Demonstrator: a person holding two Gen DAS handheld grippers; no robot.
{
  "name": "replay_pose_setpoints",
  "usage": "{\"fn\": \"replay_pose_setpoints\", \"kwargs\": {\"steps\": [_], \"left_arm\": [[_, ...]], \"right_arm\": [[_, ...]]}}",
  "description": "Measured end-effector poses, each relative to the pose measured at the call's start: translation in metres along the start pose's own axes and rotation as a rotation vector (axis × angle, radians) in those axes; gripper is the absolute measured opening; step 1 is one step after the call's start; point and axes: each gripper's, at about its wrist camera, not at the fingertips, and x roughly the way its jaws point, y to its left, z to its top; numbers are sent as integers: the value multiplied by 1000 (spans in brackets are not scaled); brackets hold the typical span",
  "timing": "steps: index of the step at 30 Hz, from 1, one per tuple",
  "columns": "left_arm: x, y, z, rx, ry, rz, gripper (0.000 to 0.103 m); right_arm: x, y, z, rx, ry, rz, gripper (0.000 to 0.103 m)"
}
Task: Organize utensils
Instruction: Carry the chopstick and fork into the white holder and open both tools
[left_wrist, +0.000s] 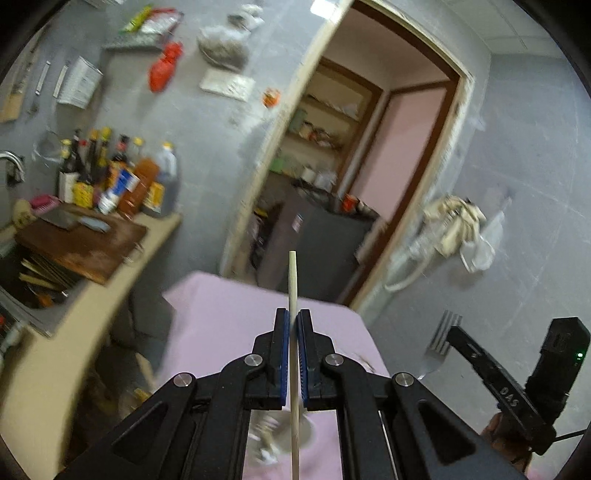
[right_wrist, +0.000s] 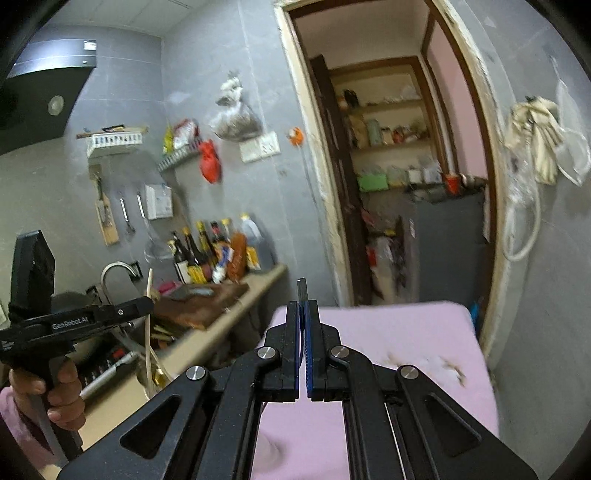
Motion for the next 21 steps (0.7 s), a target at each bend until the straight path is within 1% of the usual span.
{"fn": "replay_pose_setpoints", "kwargs": {"steps": [1,5,10,15,21], "left_arm": [[-2,10,6,-3,-20,15,5],[-1,39,17,-17,-61,57,5],[11,70,14,-33,-81,82,5],[26,77,7,-1,-92,111,5],[38,78,-6,39,-104,134,5]], "right_arm": [[4,8,1,-10,-7,3,3],[21,37,5,-74,-19,-12,3],[42,67,2,-175,-5,-56,3],[56,83,-8,-227,29,-87,3],[68,88,-22,-259,48,-123,2]]}}
